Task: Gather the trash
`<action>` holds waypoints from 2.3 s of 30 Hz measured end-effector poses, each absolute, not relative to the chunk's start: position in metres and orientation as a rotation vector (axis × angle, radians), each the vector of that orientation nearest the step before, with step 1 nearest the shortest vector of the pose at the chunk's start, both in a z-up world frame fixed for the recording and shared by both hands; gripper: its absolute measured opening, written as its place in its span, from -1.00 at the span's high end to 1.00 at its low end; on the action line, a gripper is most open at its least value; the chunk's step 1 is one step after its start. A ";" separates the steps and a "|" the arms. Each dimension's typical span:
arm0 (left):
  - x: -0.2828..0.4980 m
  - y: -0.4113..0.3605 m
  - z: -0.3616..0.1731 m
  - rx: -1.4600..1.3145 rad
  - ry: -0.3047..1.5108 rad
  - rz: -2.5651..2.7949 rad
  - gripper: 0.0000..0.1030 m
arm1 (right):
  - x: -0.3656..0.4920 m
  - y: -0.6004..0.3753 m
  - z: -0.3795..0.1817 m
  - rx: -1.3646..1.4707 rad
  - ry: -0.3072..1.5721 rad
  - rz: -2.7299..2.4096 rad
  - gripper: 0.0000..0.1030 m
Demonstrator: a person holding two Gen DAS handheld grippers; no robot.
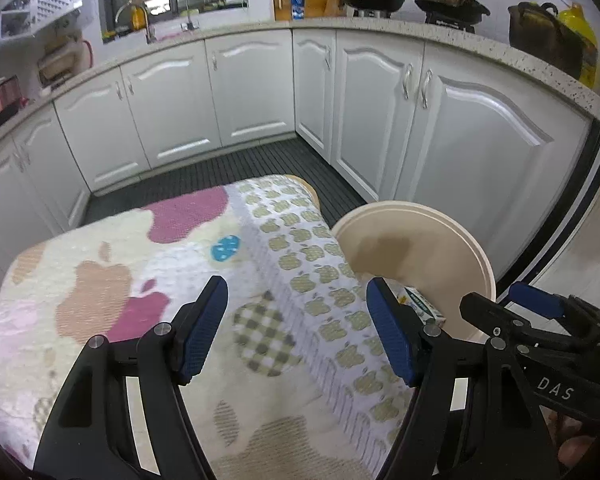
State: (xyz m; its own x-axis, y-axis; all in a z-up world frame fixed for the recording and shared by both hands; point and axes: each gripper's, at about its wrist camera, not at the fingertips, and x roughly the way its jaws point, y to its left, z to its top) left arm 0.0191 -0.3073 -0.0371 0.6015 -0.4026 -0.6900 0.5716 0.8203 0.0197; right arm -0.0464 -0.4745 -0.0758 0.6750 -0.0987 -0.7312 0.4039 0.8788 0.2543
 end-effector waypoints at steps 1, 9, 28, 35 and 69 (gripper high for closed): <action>0.016 -0.303 -0.034 0.248 0.716 -0.565 -0.38 | -0.048 -0.471 -0.073 0.417 0.775 -0.292 -0.49; 0.001 -0.275 -0.016 0.207 0.646 -0.542 -0.38 | -0.059 -0.452 -0.056 0.387 0.721 -0.307 -0.56; -0.027 -0.261 0.015 0.154 0.538 -0.563 -0.38 | -0.092 -0.427 -0.010 0.255 0.578 -0.368 -0.59; -0.033 -0.257 0.025 0.137 0.511 -0.565 -0.38 | -0.104 -0.423 0.008 0.229 0.513 -0.395 -0.69; -0.037 -0.251 0.037 0.120 0.453 -0.548 -0.38 | -0.109 -0.415 0.033 0.174 0.452 -0.424 -0.76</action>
State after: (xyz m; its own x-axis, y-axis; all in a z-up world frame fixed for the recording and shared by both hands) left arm -0.0366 -0.2514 0.0368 0.7578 -0.4758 -0.4465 0.5278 0.8493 -0.0093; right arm -0.1086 -0.4150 0.0331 0.8146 -0.3573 -0.4569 0.4333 0.8986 0.0699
